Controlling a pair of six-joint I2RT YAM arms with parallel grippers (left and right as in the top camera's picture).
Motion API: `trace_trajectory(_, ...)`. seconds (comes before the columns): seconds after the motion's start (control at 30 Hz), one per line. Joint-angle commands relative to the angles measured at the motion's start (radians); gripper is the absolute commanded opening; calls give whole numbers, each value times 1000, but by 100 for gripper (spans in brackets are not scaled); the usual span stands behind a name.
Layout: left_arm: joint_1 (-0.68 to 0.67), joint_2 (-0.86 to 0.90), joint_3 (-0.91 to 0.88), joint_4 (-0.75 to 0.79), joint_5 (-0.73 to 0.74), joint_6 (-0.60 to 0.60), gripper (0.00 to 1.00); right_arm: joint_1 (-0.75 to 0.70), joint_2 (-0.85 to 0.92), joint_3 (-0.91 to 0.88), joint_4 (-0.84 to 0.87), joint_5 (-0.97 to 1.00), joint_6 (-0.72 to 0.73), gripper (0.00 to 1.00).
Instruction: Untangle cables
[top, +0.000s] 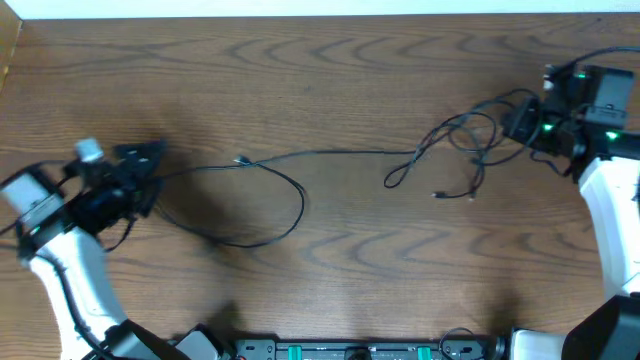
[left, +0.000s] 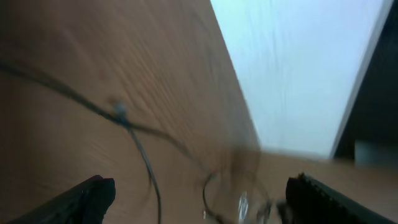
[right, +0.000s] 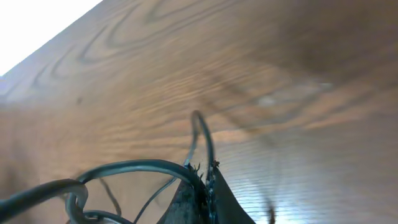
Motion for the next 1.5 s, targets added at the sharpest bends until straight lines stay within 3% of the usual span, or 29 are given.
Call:
trace_trajectory(0.0,-119,5,22,1,6,68,93,39,-5,17,8,-100,-115,1)
trace_trajectory(0.3,-400,5,21,31,-173,-69,93,55,-94,17,35,-301,-224,1)
trace_trajectory(0.53,-596,5,21,130,-187,-393,93,56,-225,17,41,-363,-284,1)
trace_trajectory(0.77,-795,5,21,174,-342,-517,93,59,-304,17,14,-367,-284,1)
trace_trajectory(1.03,-904,5,21,180,-448,-599,93,65,-309,17,-46,-370,-283,1)
trace_trajectory(1.27,-993,31,18,181,-444,-842,93,104,-309,17,-45,-370,-283,1)
trace_trajectory(1.47,-1064,103,17,267,-444,-976,93,126,-309,17,-45,-370,-283,1)
